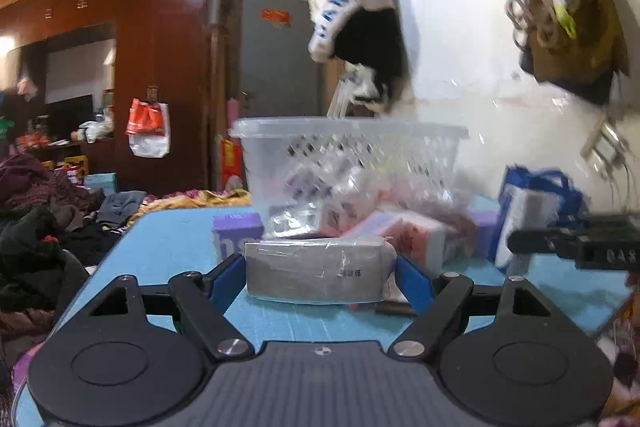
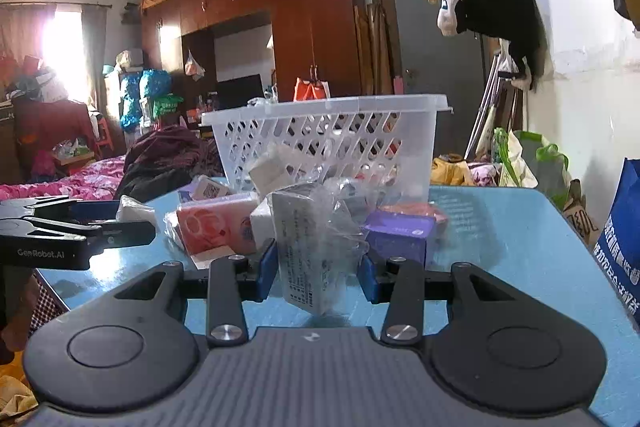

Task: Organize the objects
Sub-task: 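Grasp the grey wrapped box with the left gripper while the right grasps a white box, then carry both boxes over the white basket and open both grippers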

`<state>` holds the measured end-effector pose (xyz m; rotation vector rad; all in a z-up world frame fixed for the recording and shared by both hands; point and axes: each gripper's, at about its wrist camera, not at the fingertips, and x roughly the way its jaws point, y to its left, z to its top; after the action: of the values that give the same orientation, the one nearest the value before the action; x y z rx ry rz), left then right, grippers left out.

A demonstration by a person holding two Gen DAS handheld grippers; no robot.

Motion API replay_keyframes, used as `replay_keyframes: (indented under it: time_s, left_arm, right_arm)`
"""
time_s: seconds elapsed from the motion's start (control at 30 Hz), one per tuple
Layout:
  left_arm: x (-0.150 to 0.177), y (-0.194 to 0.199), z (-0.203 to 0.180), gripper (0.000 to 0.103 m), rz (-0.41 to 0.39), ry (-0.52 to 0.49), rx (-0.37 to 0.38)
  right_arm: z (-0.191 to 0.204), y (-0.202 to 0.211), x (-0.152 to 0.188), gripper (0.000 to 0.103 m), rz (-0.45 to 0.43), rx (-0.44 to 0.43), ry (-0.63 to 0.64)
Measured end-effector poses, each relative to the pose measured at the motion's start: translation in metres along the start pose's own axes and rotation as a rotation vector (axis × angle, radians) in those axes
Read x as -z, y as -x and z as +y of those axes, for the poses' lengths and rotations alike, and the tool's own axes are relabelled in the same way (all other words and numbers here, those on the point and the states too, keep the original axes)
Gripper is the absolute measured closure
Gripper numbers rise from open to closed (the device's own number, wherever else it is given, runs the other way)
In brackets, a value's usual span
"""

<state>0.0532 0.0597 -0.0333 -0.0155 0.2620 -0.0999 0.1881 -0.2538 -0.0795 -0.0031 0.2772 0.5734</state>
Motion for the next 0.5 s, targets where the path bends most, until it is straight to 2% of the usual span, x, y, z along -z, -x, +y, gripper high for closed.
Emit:
replay_keyframes:
  time_s: [0.07, 0.2, 0.3, 0.4, 0.47, 0.5]
  left_arm:
    - [-0.002, 0.003, 0.002, 0.019, -0.021, 0.026, -0.020]
    - [-0.004, 0.006, 0.007, 0.019, -0.033, 0.055, -0.008]
    - [-0.016, 0.003, 0.005, 0.019, -0.036, 0.052, 0.013]
    - [-0.058, -0.004, 0.001, 0.019, -0.080, 0.022, 0.059]
    - [-0.098, -0.016, -0.002, 0.019, -0.099, 0.010, 0.059]
    - [-0.119, -0.024, -0.002, 0.019, -0.118, 0.015, 0.048]
  right_arm:
    - [-0.002, 0.002, -0.003, 0.057, -0.007, -0.014, -0.007]
    - [-0.006, 0.003, -0.004, 0.057, -0.013, -0.009, -0.017]
    - [-0.007, 0.004, -0.014, 0.057, -0.023, -0.049, -0.027]
    - [-0.006, 0.009, -0.051, 0.057, -0.109, -0.106, -0.012]
    - [-0.007, 0.004, -0.088, 0.057, -0.151, -0.136, 0.005]
    - [-0.008, -0.004, -0.107, 0.057, -0.152, -0.122, 0.017]
